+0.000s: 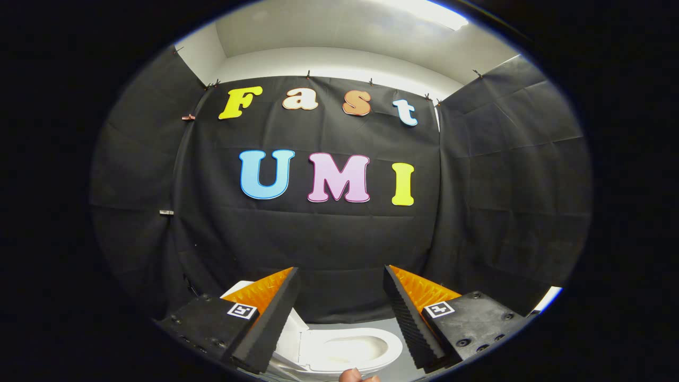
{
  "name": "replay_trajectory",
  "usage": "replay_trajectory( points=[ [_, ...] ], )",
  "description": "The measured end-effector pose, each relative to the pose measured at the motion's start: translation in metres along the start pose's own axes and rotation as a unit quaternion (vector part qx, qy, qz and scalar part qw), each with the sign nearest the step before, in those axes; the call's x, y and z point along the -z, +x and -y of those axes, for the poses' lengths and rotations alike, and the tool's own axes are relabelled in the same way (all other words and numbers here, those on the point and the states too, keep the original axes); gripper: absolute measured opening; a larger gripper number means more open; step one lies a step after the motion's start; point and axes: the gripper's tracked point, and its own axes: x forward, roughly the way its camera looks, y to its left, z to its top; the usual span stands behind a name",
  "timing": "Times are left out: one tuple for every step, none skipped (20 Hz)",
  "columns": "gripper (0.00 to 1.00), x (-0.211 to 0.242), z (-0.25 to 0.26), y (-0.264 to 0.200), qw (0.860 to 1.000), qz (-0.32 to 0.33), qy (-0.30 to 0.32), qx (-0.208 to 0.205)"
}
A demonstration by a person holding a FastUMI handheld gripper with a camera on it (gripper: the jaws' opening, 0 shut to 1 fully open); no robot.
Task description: Open the toilet lid.
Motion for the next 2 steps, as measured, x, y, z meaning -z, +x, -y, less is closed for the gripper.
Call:
replay_trajectory(
  points=[
    [0.99, 0.0022, -0.0004, 0.0004, 1.000, -0.003, 0.001, 0.000],
    [0.99, 0.0040, -0.0005, 0.0013, 1.000, -0.005, 0.002, 0.000]
  ],
)
